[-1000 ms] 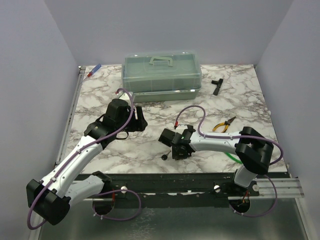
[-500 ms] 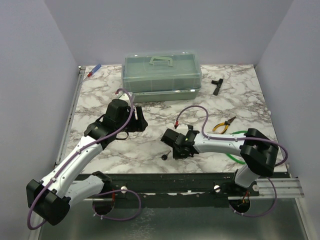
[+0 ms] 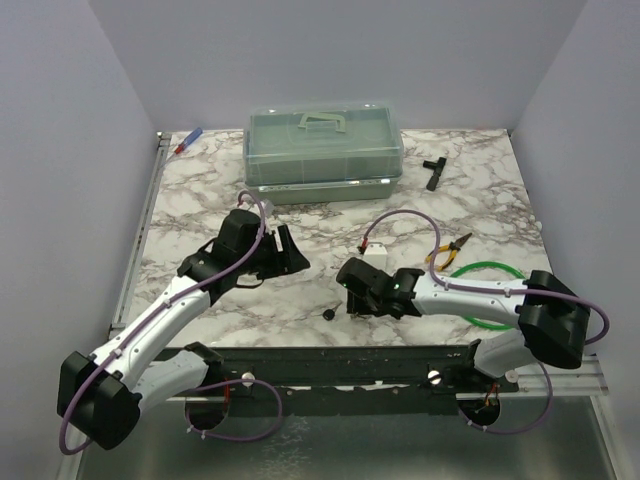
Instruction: Unlock with the key
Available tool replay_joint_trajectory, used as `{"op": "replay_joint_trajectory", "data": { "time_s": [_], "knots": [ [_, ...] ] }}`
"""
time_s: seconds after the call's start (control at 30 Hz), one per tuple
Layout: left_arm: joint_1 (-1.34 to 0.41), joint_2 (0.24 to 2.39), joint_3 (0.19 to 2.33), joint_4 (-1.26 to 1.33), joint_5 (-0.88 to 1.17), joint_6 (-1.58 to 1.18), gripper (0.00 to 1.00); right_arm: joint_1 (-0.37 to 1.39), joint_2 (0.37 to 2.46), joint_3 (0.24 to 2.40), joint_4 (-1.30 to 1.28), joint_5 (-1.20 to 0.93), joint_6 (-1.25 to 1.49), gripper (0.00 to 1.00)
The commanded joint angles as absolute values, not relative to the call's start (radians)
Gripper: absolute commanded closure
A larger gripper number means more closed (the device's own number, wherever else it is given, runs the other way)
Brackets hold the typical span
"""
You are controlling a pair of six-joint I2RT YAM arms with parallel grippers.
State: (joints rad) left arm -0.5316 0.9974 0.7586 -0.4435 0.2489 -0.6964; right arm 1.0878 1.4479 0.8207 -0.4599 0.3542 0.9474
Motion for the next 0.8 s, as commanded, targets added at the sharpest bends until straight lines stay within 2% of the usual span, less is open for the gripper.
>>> {"op": "replay_joint_trajectory", "data": {
  "time_s": [0.0, 0.13, 0.27, 0.47, 0.77],
  "knots": [
    [-0.531, 0.995, 0.818, -0.449, 0.280, -0.678, 0.32, 1.095, 1.456, 0.870, -0.541, 0.389, 1.021, 0.49],
    [-0.531, 0.998, 0.924, -0.605, 0.117, -0.499, 0.31, 1.095, 1.507, 0.951, -0.667, 0.398, 1.124, 0.45],
    [-0.532, 0.991, 0.905, -0.620, -0.076, -0.444, 0.31, 1.096, 1.570, 1.013, -0.704, 0.400, 1.145, 0.45],
    [-0.531, 0.995, 0.897, -0.619, -0.023, -0.439, 0.31, 1.095, 1.700, 1.131, -0.847, 0.417, 1.203, 0.47],
    [-0.531, 0.949, 0.889, -0.616, -0.009, -0.439, 0.31, 1.095, 1.783, 1.160, -0.878, 0.392, 1.221, 0.50]
  ]
}}
